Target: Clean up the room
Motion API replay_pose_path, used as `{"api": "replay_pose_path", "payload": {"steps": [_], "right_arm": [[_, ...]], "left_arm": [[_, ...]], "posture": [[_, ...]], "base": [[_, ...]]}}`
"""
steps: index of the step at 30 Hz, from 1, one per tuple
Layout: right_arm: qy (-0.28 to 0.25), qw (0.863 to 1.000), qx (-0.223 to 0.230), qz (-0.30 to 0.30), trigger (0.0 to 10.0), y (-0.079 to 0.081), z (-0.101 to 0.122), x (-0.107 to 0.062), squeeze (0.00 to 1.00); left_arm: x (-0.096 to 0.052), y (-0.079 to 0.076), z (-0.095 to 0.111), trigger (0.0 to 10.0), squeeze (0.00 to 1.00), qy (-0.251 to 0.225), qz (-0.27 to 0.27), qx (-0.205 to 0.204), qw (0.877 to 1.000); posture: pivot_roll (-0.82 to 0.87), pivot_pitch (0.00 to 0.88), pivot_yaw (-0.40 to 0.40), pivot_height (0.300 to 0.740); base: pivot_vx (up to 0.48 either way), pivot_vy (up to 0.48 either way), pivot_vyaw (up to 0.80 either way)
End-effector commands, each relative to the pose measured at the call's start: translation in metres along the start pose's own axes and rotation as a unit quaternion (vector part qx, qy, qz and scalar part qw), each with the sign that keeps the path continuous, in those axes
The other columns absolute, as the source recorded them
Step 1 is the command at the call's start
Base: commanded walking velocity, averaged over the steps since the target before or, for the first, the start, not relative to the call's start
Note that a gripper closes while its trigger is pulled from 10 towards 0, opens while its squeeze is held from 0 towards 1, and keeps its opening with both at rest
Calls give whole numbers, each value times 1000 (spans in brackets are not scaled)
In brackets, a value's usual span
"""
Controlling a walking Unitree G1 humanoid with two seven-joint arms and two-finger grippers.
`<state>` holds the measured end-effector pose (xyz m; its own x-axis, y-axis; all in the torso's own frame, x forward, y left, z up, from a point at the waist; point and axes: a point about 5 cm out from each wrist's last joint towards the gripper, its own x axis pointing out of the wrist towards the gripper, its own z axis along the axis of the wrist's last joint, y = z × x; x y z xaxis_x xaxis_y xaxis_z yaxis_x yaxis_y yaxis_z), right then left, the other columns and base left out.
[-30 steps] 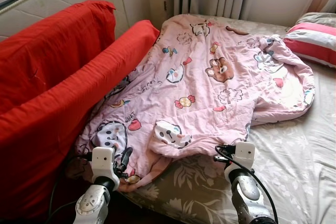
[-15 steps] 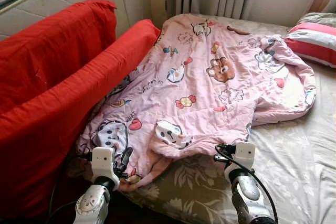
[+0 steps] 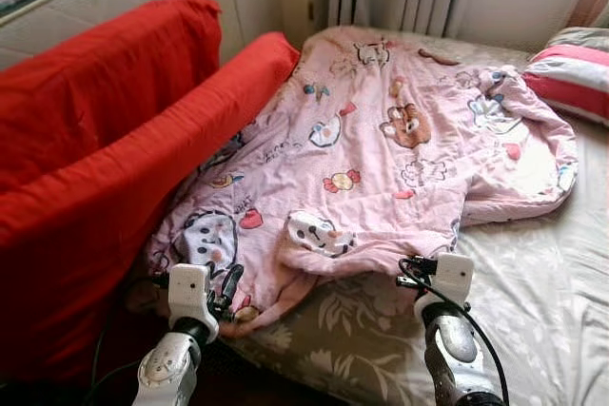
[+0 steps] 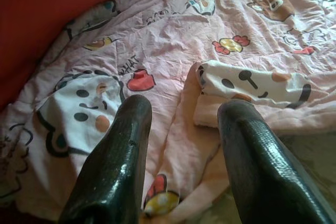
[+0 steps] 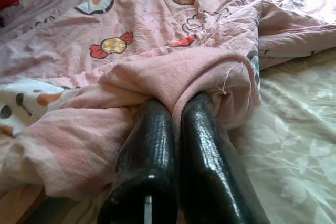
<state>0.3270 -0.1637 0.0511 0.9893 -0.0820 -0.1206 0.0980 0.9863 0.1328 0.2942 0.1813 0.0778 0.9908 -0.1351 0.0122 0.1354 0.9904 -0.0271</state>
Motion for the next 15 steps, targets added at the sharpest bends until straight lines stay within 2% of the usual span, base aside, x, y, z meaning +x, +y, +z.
{"api": "replay_pose_path", "payload": {"steps": [1, 8, 15], "right_arm": [[0, 1000, 5, -7, 10000, -2, -2, -2, 0], [-12, 1000, 1, -20, 10000, -4, 1, -2, 0], [-51, 997, -8, -65, 10000, -17, 15, 1, 0]], "left_arm": [[-4, 2, -4, 10000, 0, 6, 1, 0, 1000], [-4, 2, -4, 10000, 0, 5, 2, 1, 1000], [-5, 3, -4, 10000, 0, 5, 3, 0, 1000]], "posture": [[29, 197, 43, 740], [31, 197, 43, 740], [31, 201, 42, 740]], "base": [[-277, 0, 0], [-279, 0, 0], [-278, 0, 0]]}}
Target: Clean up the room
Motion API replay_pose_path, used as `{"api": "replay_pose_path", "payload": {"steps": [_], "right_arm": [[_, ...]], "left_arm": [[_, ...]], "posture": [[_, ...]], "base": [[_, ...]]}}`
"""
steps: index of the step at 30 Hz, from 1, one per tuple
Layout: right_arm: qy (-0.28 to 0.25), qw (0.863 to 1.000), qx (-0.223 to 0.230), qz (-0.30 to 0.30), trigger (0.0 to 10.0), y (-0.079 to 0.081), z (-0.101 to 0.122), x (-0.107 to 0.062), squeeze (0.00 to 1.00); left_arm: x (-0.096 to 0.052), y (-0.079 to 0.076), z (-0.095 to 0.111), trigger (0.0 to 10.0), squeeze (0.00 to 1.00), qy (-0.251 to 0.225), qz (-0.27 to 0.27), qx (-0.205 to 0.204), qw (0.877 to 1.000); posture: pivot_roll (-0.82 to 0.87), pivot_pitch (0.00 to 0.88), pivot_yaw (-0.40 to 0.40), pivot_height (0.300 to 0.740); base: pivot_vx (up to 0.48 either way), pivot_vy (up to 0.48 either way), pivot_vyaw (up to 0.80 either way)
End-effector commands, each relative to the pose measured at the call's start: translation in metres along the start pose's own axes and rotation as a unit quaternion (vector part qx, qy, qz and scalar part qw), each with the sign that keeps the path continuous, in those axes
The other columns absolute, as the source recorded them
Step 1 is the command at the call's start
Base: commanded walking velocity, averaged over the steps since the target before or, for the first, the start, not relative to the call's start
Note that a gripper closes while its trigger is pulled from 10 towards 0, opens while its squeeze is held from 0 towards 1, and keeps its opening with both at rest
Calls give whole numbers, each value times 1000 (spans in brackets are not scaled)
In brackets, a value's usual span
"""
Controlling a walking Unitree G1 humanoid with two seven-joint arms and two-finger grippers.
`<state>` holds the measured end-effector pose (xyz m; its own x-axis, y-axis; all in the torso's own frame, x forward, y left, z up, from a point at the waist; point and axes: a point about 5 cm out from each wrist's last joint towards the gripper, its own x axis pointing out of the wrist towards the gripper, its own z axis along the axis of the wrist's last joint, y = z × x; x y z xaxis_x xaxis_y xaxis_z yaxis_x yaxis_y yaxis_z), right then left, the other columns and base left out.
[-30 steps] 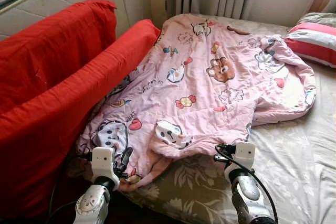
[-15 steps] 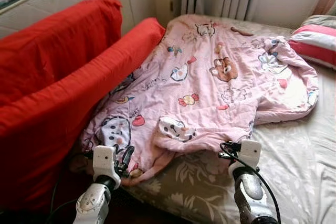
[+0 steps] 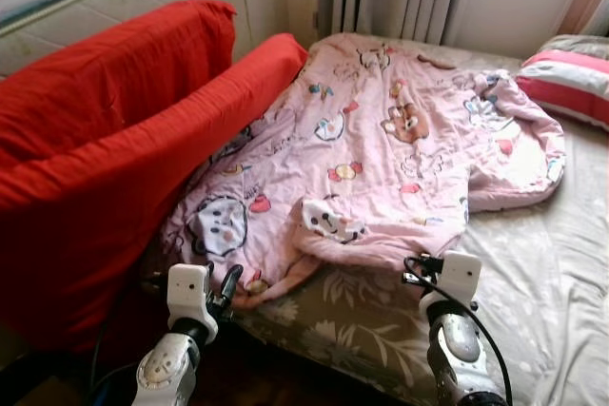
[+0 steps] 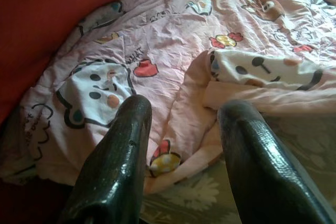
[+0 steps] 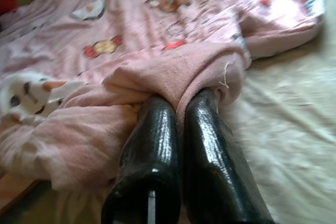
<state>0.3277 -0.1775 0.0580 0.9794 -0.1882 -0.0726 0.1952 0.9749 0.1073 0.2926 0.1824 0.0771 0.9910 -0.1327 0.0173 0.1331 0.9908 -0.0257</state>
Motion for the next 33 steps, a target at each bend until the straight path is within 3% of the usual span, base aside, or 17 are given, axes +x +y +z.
{"api": "replay_pose_path", "payload": {"steps": [1, 33], "right_arm": [[-23, 1000, 0, -19, 10000, -6, 7, 1, 0], [-68, 995, -7, -72, 10000, -18, 22, 4, 0]], "left_arm": [[-3, 2, -3, 10000, 0, 7, 2, 0, 1000], [-3, 3, -4, 10000, 0, 9, 1, 0, 1000]], "posture": [[30, 202, 42, 740], [31, 207, 46, 740]], "base": [[-277, 0, 0], [-277, 0, 0]]}}
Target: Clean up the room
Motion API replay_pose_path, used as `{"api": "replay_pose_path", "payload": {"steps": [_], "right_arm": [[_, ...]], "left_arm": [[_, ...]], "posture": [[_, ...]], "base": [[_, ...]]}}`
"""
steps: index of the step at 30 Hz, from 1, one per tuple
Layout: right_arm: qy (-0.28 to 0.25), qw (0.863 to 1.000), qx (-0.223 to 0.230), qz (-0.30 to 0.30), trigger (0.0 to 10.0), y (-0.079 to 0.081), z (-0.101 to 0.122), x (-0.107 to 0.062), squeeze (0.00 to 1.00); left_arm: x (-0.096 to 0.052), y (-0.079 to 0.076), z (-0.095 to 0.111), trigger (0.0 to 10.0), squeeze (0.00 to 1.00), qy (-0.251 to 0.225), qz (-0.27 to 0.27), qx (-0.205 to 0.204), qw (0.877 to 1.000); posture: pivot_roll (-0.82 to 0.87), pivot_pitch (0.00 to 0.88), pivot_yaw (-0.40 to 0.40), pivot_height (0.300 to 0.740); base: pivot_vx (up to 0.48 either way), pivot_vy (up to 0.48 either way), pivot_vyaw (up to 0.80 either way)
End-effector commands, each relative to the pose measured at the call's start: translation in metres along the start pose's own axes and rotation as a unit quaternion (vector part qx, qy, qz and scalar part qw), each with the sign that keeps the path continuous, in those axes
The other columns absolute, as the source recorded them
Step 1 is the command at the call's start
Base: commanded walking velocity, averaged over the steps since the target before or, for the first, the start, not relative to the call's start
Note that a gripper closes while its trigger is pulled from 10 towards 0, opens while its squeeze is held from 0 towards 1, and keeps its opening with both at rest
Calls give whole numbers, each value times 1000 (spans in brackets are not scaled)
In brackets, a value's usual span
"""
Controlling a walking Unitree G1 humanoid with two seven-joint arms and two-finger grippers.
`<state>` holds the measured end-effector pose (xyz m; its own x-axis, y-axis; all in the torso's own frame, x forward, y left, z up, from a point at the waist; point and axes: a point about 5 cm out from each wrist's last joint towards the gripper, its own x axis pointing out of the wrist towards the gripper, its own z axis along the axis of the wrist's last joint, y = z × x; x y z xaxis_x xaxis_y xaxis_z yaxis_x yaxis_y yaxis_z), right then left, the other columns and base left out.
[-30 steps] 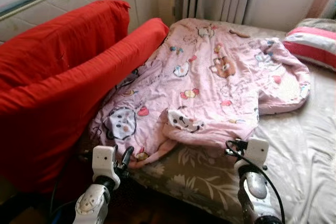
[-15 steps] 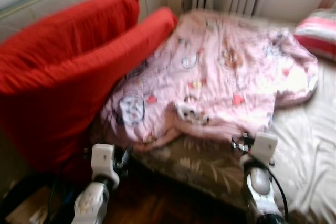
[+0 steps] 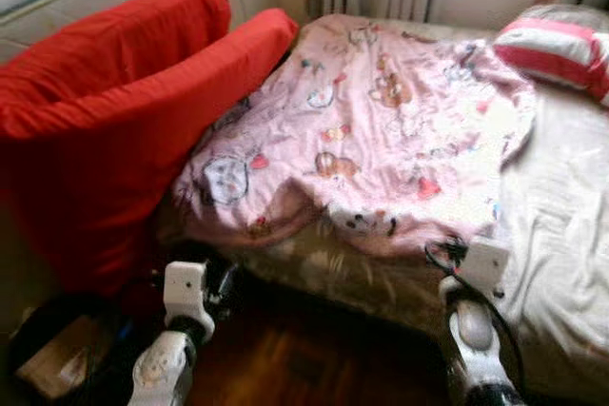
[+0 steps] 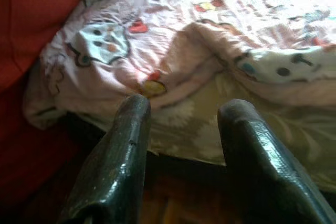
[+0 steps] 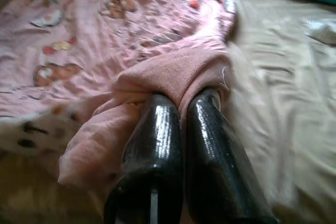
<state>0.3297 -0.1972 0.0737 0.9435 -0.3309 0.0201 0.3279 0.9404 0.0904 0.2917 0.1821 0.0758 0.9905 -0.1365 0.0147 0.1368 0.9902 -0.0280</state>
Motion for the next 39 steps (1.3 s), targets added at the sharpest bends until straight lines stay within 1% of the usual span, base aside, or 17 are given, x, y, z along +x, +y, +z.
{"api": "replay_pose_path", "payload": {"steps": [1, 7, 8, 13, 15, 16, 17, 18, 19, 20, 23, 28, 29, 30, 31, 39], "right_arm": [[-16, 1000, 0, -4, 10000, -1, 4, 1, 0], [-27, 1000, -5, -15, 10000, -3, 7, 1, 0], [-30, 999, -8, -22, 10000, -6, 8, 1, 0], [-28, 999, -11, -23, 10000, -7, 7, 1, 0], [-3, 999, -28, -25, 10000, -10, 0, -1, 0], [-3, 999, -28, -25, 10000, -10, 0, -1, 0], [26, 998, -44, -45, 10000, -16, -9, -3, 0], [37, 996, -53, -55, 10000, -19, -12, -4, 0], [37, 996, -53, -55, 10000, -19, -12, -4, 0], [47, 995, -59, -69, 10000, -24, -16, -6, 0], [47, 993, -64, -82, 10000, -29, -15, -5, 0], [51, 992, -68, -88, 10000, -31, -14, -3, 0], [53, 992, -69, -90, 10000, -32, -14, -3, 188], [54, 992, -69, -91, 10000, -32, -14, -3, 188], [54, 992, -70, -92, 10000, -32, -14, -3, 1000], [61, 990, -76, -103, 10000, -36, -16, -3, 1000]], "left_arm": [[-2, 3, -2, 10000, 0, 7, 3, 1, 1000], [-3, 2, -3, 10000, 0, 7, 1, 0, 1000], [-3, 2, -3, 10000, 0, 8, 0, -1, 1000], [-3, 2, -4, 10000, 0, 9, 0, -2, 1000], [-3, 3, -5, 10000, 0, 14, 6, -2, 1000], [-3, 3, -5, 10000, 0, 14, 6, -2, 1000], [-3, 2, -5, 10000, 0, 13, 5, -2, 1000], [-3, 2, -5, 10000, 0, 14, 4, -2, 1000], [-3, 2, -5, 10000, 0, 14, 4, -2, 1000], [-3, 2, -6, 10000, 0, 14, 3, -2, 1000], [-3, 2, -6, 10000, 0, 15, 3, -2, 1000], [-2, 1, -7, 10000, 0, 18, 1, -3, 1000], [-2, 0, -7, 10000, 0, 18, 0, -4, 1000], [-2, 0, -7, 10000, 0, 18, 0, -4, 1000], [-2, 0, -8, 10000, 0, 19, -1, -4, 1000], [-3, 1, -8, 10000, 0, 21, -2, -4, 1000]], "posture": [[30, 207, 46, 740], [30, 206, 46, 740], [30, 206, 46, 740], [29, 205, 44, 740], [29, 202, 42, 740], [29, 202, 42, 740], [30, 202, 43, 740], [30, 203, 43, 740], [30, 203, 43, 740], [30, 201, 43, 740], [28, 200, 43, 740], [28, 196, 42, 740], [28, 197, 43, 740], [28, 197, 43, 740], [28, 197, 43, 740], [30, 199, 45, 740]], "base": [[-277, 0, 0], [-277, 0, 0], [-277, 0, 0], [-166, 0, 0], [0, 0, 0], [0, 0, 0], [0, 0, 0], [0, 0, 0], [0, 0, 0], [0, 0, 0], [0, 0, 0], [0, 0, 0], [0, 0, 0], [0, 0, 0], [0, 0, 0], [0, 0, 0]]}}
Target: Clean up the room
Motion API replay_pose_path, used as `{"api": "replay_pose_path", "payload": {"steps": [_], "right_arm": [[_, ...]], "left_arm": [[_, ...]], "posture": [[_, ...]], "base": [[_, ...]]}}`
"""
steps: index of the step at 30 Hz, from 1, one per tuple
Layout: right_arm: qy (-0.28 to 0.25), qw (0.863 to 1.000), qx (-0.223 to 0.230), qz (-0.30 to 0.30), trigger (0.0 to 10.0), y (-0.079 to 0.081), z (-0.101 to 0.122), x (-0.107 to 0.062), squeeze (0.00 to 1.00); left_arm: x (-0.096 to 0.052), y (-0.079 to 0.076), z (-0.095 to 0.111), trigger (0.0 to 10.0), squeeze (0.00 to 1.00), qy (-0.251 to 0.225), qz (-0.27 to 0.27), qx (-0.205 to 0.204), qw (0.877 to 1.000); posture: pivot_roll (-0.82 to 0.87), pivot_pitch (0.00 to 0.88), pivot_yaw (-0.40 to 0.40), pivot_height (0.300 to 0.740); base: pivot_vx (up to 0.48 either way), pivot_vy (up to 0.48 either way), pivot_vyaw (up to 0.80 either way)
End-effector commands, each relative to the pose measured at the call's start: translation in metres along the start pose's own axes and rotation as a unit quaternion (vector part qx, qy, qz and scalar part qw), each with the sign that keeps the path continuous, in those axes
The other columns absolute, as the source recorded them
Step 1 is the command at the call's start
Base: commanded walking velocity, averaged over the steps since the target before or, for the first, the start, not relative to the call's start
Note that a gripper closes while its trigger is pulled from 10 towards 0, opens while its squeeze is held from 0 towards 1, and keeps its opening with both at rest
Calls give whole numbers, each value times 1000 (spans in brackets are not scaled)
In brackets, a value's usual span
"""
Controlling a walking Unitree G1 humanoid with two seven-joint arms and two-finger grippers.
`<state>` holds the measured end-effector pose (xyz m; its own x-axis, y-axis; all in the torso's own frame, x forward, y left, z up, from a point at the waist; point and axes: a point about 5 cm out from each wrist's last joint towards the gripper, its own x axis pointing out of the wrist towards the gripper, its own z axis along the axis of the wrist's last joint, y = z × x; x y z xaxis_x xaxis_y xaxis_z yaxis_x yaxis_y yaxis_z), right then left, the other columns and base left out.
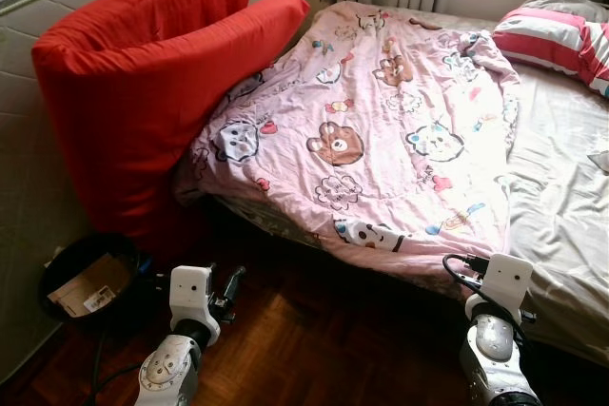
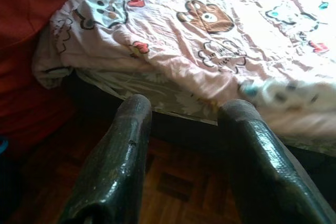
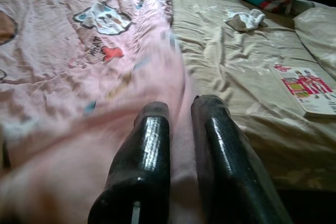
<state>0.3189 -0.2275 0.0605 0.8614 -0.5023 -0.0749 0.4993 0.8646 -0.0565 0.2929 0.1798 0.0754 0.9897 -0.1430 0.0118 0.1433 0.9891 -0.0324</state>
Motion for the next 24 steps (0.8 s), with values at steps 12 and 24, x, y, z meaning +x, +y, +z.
{"api": "replay_pose_path", "payload": {"steps": [12, 24], "right_arm": [[107, 992, -33, 62, 10000, 7, -36, -15, 0], [341, 925, -72, 151, 10000, -23, -134, -95, 0]], "left_arm": [[-7, 4, -18, 10000, 0, 41, 3, -8, 999], [-35, 19, -82, 10000, 0, 197, 48, -36, 978]], "posture": [[26, 197, 44, 740], [23, 190, 37, 740]], "base": [[0, 0, 0], [0, 0, 0]]}}
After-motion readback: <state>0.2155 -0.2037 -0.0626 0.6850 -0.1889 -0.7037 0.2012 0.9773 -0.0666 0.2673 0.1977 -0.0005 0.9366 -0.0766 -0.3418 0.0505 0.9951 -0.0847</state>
